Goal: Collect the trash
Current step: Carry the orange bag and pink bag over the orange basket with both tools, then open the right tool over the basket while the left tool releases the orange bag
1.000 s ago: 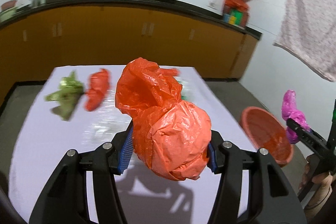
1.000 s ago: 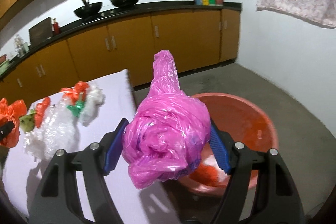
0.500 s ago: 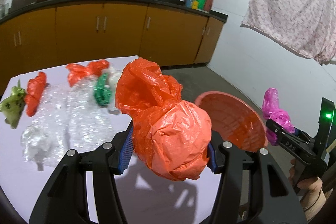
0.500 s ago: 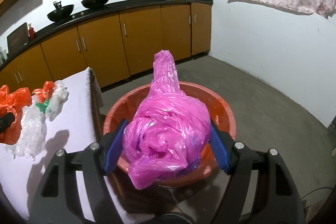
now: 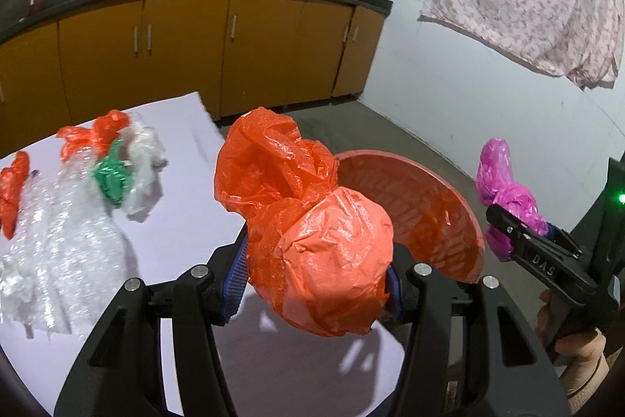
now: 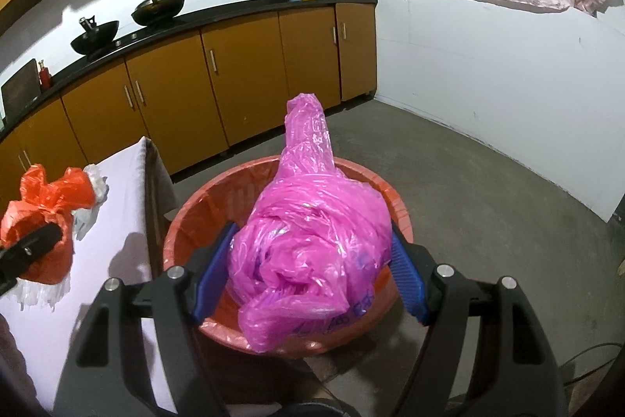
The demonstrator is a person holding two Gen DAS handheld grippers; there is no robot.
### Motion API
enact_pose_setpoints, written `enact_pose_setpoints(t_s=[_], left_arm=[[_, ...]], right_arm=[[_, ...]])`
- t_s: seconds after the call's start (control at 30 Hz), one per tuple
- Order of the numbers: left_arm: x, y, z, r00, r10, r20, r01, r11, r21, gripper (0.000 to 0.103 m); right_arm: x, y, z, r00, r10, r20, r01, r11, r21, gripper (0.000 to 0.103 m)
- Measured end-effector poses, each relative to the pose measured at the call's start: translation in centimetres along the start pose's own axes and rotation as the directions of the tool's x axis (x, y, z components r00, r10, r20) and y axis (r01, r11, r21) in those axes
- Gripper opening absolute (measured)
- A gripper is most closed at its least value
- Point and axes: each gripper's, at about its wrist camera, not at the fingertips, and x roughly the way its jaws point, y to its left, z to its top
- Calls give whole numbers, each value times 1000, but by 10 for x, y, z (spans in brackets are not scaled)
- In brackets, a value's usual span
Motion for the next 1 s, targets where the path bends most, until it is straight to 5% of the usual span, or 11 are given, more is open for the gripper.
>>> enact_pose_setpoints(t_s=[1.0], left_arm=[[85, -53, 16, 990, -100, -99, 109, 990, 84, 56]], right_arm=[[39, -18, 10, 1000, -10, 0, 10, 999, 36, 72]])
